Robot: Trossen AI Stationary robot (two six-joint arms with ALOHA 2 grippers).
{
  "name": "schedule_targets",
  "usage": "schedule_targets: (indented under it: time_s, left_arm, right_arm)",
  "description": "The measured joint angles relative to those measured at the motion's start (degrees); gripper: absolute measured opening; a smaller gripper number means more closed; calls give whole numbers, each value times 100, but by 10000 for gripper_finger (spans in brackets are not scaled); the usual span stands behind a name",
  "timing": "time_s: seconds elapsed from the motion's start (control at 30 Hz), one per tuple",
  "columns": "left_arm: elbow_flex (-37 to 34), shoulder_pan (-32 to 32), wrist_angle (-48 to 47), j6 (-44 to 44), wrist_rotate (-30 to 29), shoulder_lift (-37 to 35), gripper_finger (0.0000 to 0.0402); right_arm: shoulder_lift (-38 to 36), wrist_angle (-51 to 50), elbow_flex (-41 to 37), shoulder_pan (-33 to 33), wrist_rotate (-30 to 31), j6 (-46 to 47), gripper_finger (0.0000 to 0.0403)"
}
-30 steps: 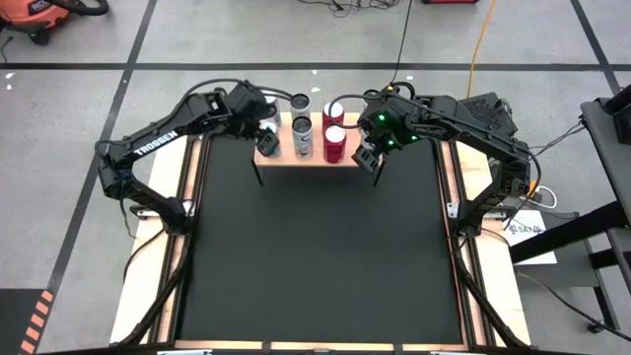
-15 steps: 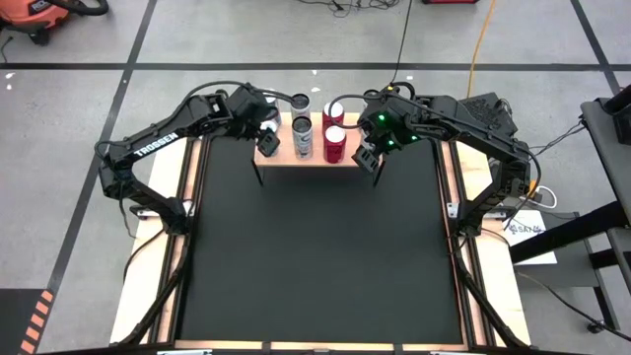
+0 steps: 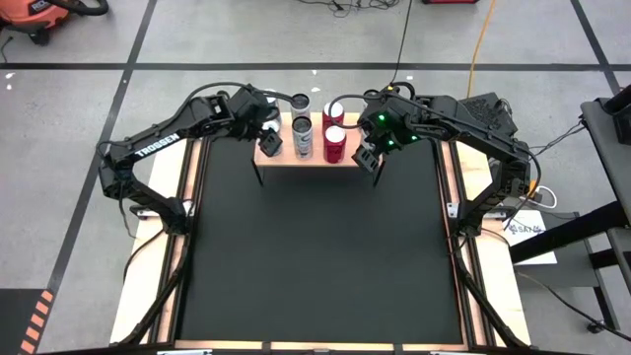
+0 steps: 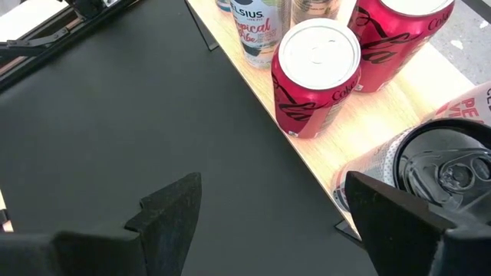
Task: Place canned beverage on shelf
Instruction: Adjust the blue soda can on the shelf
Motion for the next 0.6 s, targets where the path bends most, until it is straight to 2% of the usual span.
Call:
schedule_targets:
  time_s: [0.6]
  left_arm:
    - [-6, -9, -70, 161, -1, 0, 249]
  right_arm:
    - [0, -2, 0, 1, 0, 1, 306]
